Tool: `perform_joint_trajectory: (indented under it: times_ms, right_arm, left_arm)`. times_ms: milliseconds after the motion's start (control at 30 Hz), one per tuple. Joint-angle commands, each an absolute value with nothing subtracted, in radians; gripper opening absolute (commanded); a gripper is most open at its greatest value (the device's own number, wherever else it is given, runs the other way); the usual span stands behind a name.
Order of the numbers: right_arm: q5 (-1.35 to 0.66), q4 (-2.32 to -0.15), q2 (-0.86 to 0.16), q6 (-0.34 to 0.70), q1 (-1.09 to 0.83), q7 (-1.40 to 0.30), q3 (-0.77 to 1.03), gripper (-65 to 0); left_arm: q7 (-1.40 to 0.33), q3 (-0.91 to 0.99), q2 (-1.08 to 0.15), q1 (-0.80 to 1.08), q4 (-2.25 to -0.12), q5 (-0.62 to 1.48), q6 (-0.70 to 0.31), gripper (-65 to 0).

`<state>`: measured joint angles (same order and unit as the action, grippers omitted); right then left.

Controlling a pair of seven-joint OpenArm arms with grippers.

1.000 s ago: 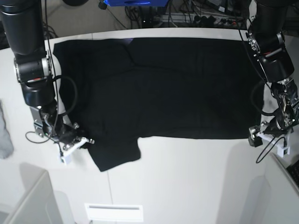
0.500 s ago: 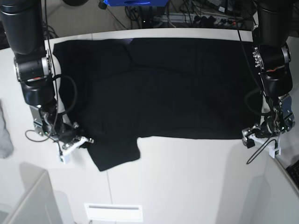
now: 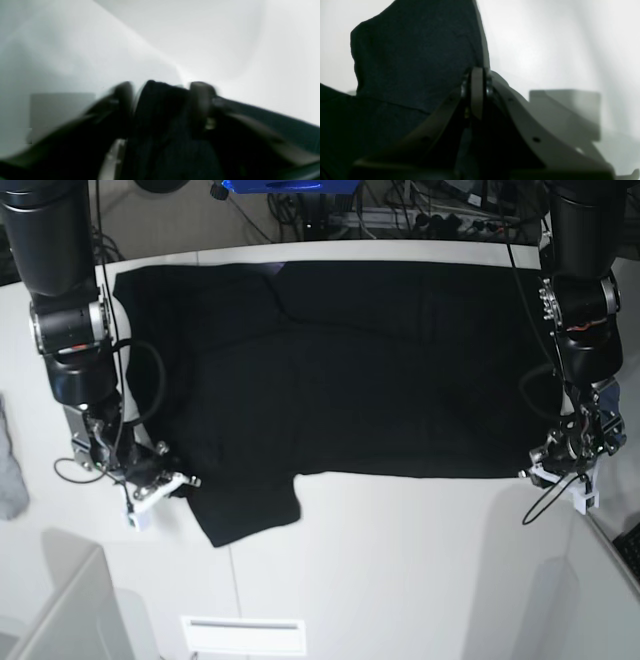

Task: Fold the T-shirt properly
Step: 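Grasp the hem corners with both grippers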

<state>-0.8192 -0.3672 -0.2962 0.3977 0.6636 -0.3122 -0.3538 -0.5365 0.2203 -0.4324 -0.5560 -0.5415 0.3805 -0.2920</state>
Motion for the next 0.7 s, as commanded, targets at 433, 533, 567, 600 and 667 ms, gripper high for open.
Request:
perform_joint_trajectory:
  times_ms: [433,533,567,600,667]
  right_arm:
    - [-0.805,-0.552,-0.329,0.386,0.618,-0.332,-0.351,-65.0]
    - [-0.806,-0.556,-0.337,0.386,0.608,-0.334,-0.351,-65.0]
    - [-0.806,-0.564,-0.348,0.386,0.604,-0.334,-0.338,-65.0]
    - [-0.806,-0.575,-0.355,0.386,0.587,-0.337,-0.321,-65.0]
    - [-0.803,-0.624,-0.363,0.386,0.55,-0.337,-0.262,-65.0]
  left_arm:
    - [-0.602,0.228,-0.433,-0.432,-0.843,0.378,-0.298,-65.0]
    - [-0.602,0.231,-0.433,-0.412,-0.885,0.378,-0.298,-65.0]
    - [-0.602,0.248,-0.433,-0.395,-0.915,0.378,-0.298,-65.0]
    - [-0.602,0.271,-0.43,-0.374,-0.946,0.378,-0.298,-65.0]
    - [-0.602,0.321,-0.412,-0.346,-0.998,0.378,-0.298,-65.0]
